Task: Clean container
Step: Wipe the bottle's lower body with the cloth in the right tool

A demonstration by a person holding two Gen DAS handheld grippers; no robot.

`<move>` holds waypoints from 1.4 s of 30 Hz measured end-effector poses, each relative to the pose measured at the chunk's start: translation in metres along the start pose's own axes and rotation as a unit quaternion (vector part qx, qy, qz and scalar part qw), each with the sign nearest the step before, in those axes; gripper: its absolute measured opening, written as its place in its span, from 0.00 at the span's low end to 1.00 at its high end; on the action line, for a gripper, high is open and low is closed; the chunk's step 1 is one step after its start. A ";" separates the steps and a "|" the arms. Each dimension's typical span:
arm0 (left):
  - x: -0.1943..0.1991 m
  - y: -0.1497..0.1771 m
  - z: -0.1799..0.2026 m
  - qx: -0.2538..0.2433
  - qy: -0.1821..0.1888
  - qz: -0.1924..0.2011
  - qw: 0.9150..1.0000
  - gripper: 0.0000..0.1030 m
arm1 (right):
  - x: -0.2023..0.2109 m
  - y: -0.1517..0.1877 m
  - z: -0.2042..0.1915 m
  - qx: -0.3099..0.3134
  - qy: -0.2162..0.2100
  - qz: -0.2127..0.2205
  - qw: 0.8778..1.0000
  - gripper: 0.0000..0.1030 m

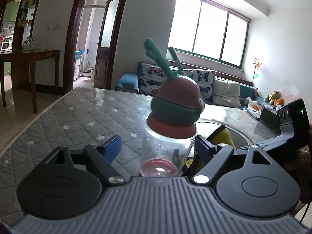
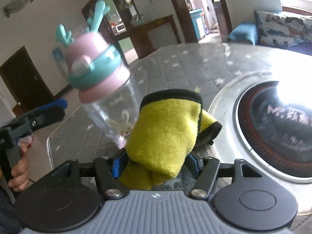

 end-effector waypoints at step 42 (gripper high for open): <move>-0.093 -0.039 -0.005 0.101 -0.022 -0.017 0.994 0.81 | -0.018 0.000 0.037 -0.045 -0.010 0.055 0.997 0.46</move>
Point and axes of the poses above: each gripper's, at about its wrist camera, not at the fingertips, and x roughly against the way its jaws point, z to its right, y to its underside, the point moved 8 cm from there along -x, roughly the way its jaws point, and after that the axes turned 9 degrees about -z, right-handed, at the moved point
